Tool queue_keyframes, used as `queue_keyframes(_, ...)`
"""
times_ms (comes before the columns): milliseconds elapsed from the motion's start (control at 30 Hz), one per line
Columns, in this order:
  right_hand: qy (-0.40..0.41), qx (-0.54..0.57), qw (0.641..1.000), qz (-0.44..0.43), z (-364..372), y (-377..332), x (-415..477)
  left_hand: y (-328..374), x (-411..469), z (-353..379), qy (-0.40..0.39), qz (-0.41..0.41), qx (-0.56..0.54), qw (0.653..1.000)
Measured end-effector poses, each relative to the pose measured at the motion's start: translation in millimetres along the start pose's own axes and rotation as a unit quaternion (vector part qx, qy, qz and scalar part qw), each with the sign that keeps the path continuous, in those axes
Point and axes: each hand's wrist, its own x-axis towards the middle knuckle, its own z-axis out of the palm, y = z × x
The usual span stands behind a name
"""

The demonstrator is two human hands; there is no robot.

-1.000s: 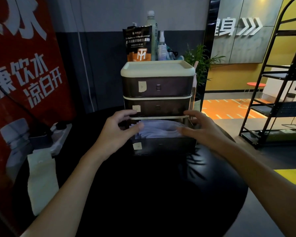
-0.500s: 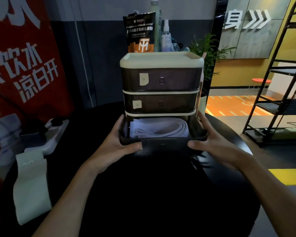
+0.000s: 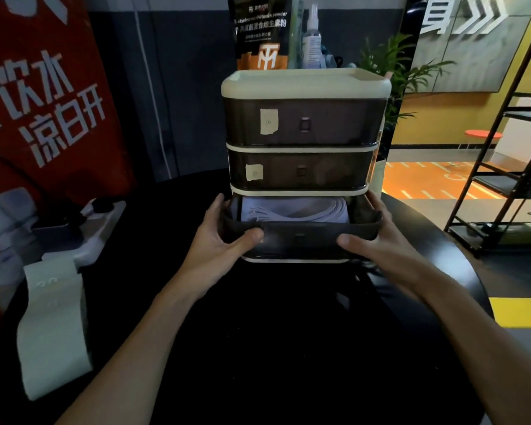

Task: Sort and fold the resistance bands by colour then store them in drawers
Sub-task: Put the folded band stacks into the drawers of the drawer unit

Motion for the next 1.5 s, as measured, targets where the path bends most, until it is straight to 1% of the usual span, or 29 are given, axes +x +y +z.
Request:
queue_keyframes(133,0.025,0.078,0.997,-0.013,9,15,0,-3,3,7,0.005,0.003,0.000,1.000)
queue_keyframes(200,0.058,0.081,0.995,-0.019,13,18,0,-2,7,10,0.007,0.002,-0.007,1.000)
queue_keyframes(300,0.106,0.072,0.991,-0.037,24,21,0,-2,12,16,0.046,0.005,-0.034,0.998)
queue_keyframes(400,0.140,0.062,0.987,-0.040,28,24,3,-2,14,22,0.073,0.010,-0.035,0.997)
queue_keyframes(633,0.109,0.120,0.985,-0.057,22,23,1,-8,13,23,0.064,0.011,-0.019,0.998)
queue_keyframes(833,0.154,0.052,0.984,-0.072,26,24,1,-13,15,24,0.119,0.047,0.008,0.992)
queue_keyframes(1033,0.167,0.040,0.980,-0.095,32,23,2,-15,15,22,0.127,0.057,0.023,0.990)
queue_keyframes(1267,0.181,0.024,0.980,-0.078,31,23,3,-16,15,20,0.131,0.065,0.050,0.988)
queue_keyframes(1500,0.186,0.032,0.980,-0.062,31,18,1,-14,14,21,0.138,0.066,0.035,0.988)
